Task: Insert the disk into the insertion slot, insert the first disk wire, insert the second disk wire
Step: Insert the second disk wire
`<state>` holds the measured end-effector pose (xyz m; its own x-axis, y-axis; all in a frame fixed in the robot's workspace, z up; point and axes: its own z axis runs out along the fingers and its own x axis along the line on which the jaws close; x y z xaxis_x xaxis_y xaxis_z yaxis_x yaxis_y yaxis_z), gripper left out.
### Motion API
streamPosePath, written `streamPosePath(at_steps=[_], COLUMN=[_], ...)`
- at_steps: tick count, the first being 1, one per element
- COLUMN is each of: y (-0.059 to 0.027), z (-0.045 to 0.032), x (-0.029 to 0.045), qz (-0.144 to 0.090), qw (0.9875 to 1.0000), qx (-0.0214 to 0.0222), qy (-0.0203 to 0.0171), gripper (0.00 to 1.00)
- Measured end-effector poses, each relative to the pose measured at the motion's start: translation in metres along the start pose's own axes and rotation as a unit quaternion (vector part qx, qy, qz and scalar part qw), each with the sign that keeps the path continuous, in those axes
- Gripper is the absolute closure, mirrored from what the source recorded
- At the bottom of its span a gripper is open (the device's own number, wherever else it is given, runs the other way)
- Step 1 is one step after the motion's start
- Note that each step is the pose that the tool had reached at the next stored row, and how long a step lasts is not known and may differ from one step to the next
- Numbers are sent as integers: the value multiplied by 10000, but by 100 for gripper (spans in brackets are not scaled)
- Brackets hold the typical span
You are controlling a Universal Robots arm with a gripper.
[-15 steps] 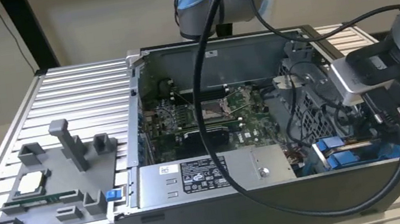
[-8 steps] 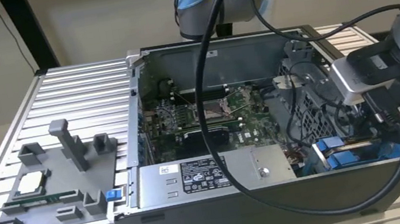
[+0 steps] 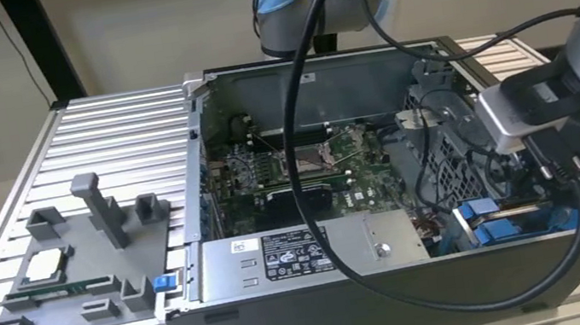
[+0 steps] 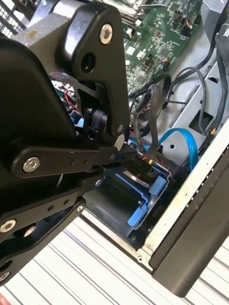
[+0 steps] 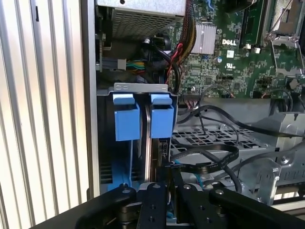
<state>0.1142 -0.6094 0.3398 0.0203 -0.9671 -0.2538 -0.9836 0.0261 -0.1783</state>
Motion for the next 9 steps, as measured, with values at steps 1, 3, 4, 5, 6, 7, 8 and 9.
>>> streamPosePath(at_steps=[1, 3, 4, 5, 6, 7, 8, 9], y=[1, 3, 4, 4, 5, 5, 5, 5], z=[4, 15, 19, 24, 27, 29, 31, 34], x=[-1, -3, -3, -4, -4, -4, -4, -3], qz=[-2, -8, -11, -16, -21, -27, -33, -38], qw=[10000, 10000, 10000, 10000, 10000, 10000, 10000, 10000], qx=[-1, -2, -2, -2, -2, -2, -2, -2], qy=[0, -1, -2, -3, -4, -5, -6, -9], gripper=[100, 100, 100, 100, 100, 100, 100, 100])
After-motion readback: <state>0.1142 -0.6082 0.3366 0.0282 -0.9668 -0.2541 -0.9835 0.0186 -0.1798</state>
